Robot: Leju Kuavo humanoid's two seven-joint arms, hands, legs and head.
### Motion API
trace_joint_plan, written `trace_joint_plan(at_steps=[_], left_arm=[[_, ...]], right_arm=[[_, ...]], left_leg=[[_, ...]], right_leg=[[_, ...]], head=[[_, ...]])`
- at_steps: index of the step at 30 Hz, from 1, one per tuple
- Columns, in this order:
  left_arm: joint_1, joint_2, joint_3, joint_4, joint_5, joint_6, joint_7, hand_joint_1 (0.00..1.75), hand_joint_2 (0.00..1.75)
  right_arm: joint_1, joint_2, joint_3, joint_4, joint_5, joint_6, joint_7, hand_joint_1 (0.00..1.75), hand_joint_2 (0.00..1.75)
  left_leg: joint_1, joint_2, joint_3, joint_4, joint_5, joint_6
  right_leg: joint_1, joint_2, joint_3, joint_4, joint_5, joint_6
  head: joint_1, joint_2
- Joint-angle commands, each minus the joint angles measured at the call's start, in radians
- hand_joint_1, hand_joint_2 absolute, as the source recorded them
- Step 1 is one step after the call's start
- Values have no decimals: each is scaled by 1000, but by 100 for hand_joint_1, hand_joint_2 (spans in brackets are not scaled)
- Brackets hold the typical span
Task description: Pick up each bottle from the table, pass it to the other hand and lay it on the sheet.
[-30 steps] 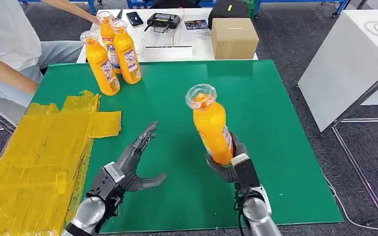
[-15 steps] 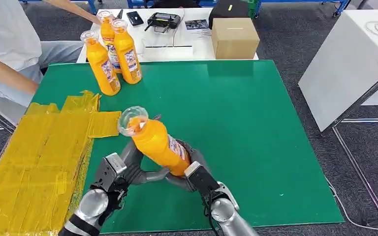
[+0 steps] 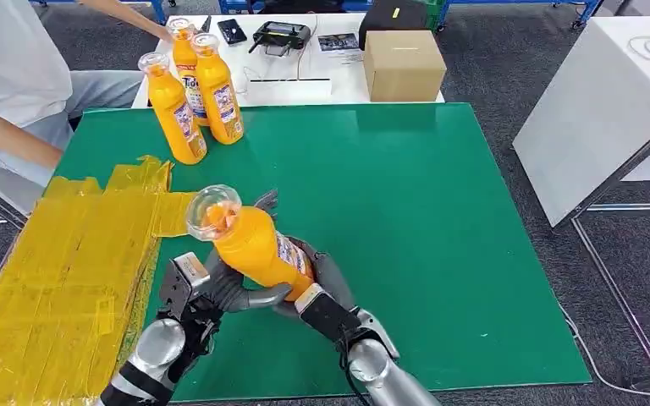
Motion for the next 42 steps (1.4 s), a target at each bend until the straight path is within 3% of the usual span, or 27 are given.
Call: trace_joint_plan(at_steps=[1,2,18,19,20,21,25,29,30,32,37,40,41,42], left_arm=[[-66,-8,-4,77,57,-11,16,126,175],[-63,-10,-1,76,67,-10,16,175,175],[-48,-16,32,43,87,57,-3,175,175],[-47,-11,32,33,77,72,-7,175,175],[-44,-4,40,18,64,95,-13,175,175],[-45,8,46,4,42,118,-15,175,175],[-47,22,57,-10,27,126,-14,175,175],[-79,93,108,-54,-221,313,-17,175,175],[-95,116,124,-48,-324,370,8,175,175],[-111,130,161,-40,-386,389,21,175,175],[-105,118,157,-38,-390,389,19,175,175],[-162,176,148,27,-782,557,148,175,175],[-200,203,151,79,-936,568,215,175,175],[-236,231,148,134,-1069,555,277,175,175]], right_arm=[[-50,-20,91,74,9,-9,3,175,175],[-50,-22,91,72,6,-10,3,175,175],[-28,-42,47,42,-31,-29,6,175,175],[-20,-46,34,29,-38,-35,6,150,175],[-11,-53,21,8,-45,-38,5,26,175],[3,-57,0,-18,-58,-49,1,0,175],[17,-65,-15,-50,-63,-50,2,0,175],[85,-96,-110,-238,-120,-77,-23,0,175],[106,-99,-138,-295,-146,-74,-32,0,0],[135,-111,-169,-381,-157,-55,-18,0,0],[135,-103,-167,-367,-157,-55,-18,0,0],[172,-114,-201,-479,-167,-87,-69,0,0],[188,-120,-215,-540,-172,-93,-72,0,175],[197,-121,-225,-579,-175,-99,-74,0,175]], left_leg=[[2,-1,3,0,-1,-1],[1,-1,3,0,-1,-1],[2,-2,4,0,-2,-1],[2,-2,3,0,-1,-1],[1,-2,2,0,-1,-1],[1,-2,2,0,-1,-1],[1,-2,1,0,0,-1],[1,-2,1,1,-1,-1],[1,-2,0,1,-1,-1],[1,-3,0,2,-1,-1],[1,-1,1,0,-1,0],[0,-2,0,0,0,0],[1,-3,1,1,-1,-1],[1,-3,0,1,0,-1]], right_leg=[[2,-1,4,-1,-1,-2],[1,-1,3,-1,-1,-1],[2,-1,5,-2,-1,-2],[2,-2,4,-2,-1,-1],[1,-2,3,-1,-1,-1],[1,-2,3,-1,-1,-1],[1,-1,2,0,-1,-1],[1,-1,2,0,-1,-1],[1,-2,1,1,-1,-1],[1,-3,1,1,-2,-2],[1,-1,1,0,-1,-1],[0,-2,1,0,-1,-1],[1,-2,2,0,-2,-1],[1,-3,1,1,-1,-1]], head=[[0,0],[0,0],[0,0],[0,0],[0,0],[0,0],[0,0],[0,0],[0,0],[0,0],[-1,0],[0,0],[0,0],[0,0]])
